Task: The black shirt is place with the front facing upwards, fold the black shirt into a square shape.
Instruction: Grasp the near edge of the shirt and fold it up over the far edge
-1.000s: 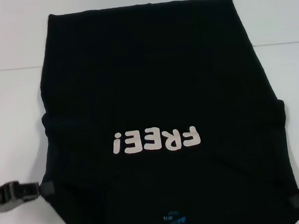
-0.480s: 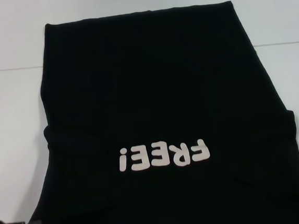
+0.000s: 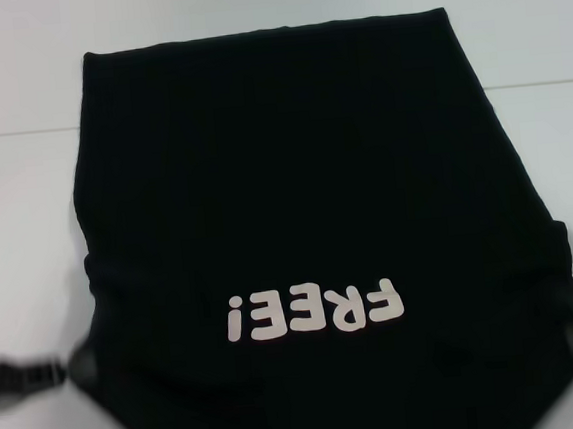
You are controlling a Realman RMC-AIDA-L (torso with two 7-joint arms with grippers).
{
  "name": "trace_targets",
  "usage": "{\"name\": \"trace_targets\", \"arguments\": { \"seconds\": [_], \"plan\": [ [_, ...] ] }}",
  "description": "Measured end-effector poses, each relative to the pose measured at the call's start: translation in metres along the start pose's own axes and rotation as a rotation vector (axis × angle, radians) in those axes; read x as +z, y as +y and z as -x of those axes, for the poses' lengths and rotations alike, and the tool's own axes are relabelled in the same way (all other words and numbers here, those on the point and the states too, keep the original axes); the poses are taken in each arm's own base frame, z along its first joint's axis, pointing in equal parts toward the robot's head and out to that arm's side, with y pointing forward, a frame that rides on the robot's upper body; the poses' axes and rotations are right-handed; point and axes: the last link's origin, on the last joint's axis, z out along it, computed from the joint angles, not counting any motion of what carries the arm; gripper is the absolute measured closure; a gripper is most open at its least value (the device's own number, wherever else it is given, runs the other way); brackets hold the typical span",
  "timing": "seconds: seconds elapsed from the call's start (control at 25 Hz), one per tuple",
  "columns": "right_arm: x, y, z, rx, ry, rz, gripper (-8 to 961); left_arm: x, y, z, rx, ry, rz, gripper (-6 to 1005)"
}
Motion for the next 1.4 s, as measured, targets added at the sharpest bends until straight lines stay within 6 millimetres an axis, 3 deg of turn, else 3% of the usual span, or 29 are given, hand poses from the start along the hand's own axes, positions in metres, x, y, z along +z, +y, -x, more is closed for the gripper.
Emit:
{"name": "trace_targets", "arguments": {
  "seconds": [0.16, 0.32, 0.44, 0.52, 0.68, 0.84, 1.4],
  "plan": [
    [-0.023, 0.011, 0.034, -0.043, -0.244, 0.073, 879, 0.008, 0.015, -0.043, 0.013, 0.119, 0.101, 980],
    [-0.037, 0.004, 0.072, -0.027, -0.516, 0.020, 879, 0.025, 0.012, -0.096, -0.025, 0.279, 0.036, 980],
    [-0.031, -0.010, 0.099, 0.001, -0.674, -0.088, 878, 0.046, 0.002, -0.125, -0.042, 0.376, -0.054, 980],
    [-0.016, -0.020, 0.113, 0.004, -0.719, -0.174, 878, 0.066, -0.006, -0.137, -0.034, 0.412, -0.130, 980],
    [0.019, -0.035, 0.129, 0.015, -0.733, -0.321, 878, 0.096, -0.021, -0.142, 0.002, 0.444, -0.279, 980],
    [0.039, -0.036, 0.139, -0.014, -0.733, -0.394, 878, 0.111, -0.024, -0.147, 0.059, 0.448, -0.372, 980],
    [0.042, -0.010, 0.180, -0.134, -0.760, -0.460, 878, 0.107, -0.001, -0.185, 0.193, 0.595, -0.470, 979]
  ]
}}
